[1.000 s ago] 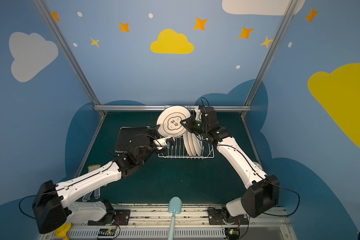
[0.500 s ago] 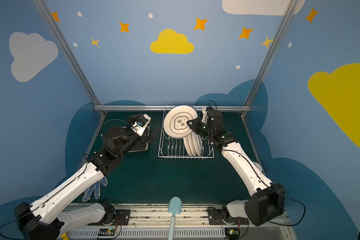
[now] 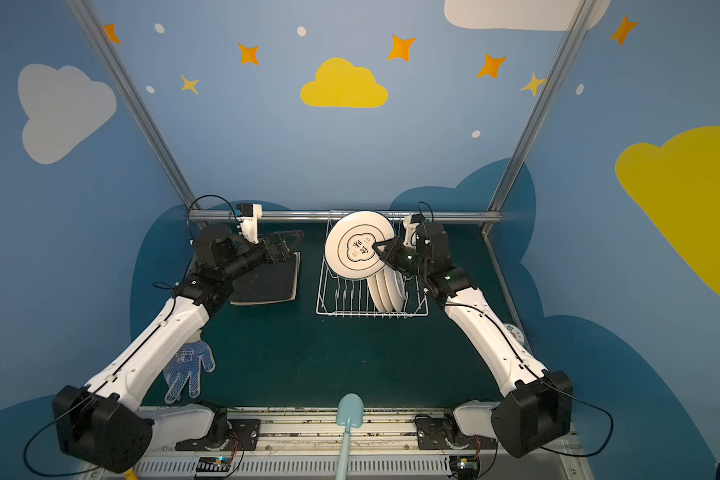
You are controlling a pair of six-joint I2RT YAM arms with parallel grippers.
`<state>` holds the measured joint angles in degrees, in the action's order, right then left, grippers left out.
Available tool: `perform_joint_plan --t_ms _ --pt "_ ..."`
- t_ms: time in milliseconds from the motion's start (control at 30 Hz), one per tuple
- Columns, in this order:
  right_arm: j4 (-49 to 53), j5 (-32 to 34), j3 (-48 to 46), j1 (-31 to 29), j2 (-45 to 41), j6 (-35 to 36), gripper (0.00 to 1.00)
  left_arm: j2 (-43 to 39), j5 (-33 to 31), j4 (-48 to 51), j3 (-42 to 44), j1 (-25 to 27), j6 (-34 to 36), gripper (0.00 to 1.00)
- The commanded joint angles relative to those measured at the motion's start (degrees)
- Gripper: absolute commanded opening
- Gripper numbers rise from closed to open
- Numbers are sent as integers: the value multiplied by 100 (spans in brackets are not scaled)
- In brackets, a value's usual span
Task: Unload the plates from the dish rack
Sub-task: 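Raise the white plate above the rack held by both grippers, then hold the white plate with both grippers and lift it clear of the rack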
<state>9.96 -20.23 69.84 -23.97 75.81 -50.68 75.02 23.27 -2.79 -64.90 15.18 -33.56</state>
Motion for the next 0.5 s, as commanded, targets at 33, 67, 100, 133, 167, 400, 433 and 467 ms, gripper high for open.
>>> perform_joint_plan --t_ms 33,67,100,133,167,400,433,467 --pt "-451 -339 62 24 -98 105 0 618 1781 -446 -356 -97 -1377 100" --pt "-457 -377 68 24 -72 108 0 773 2035 -551 -401 -108 -1563 99" --pt "-470 -438 78 25 -43 108 0 957 2300 -752 -432 -125 -1740 99" --pt "-469 -494 94 24 -3 102 0 1129 2553 -950 -452 -121 -1951 98" --pt "-468 -533 115 24 17 104 0 1249 2682 -1079 -461 -121 -2128 98" --pt "-551 -820 141 24 176 104 0 1638 2919 -1216 -620 -55 -2418 94" --pt "-587 -855 133 24 204 81 0 1692 2991 -1193 -654 -51 -2467 93" --pt "-620 -884 135 26 236 56 0 1732 3045 -1256 -659 -42 -2543 92"
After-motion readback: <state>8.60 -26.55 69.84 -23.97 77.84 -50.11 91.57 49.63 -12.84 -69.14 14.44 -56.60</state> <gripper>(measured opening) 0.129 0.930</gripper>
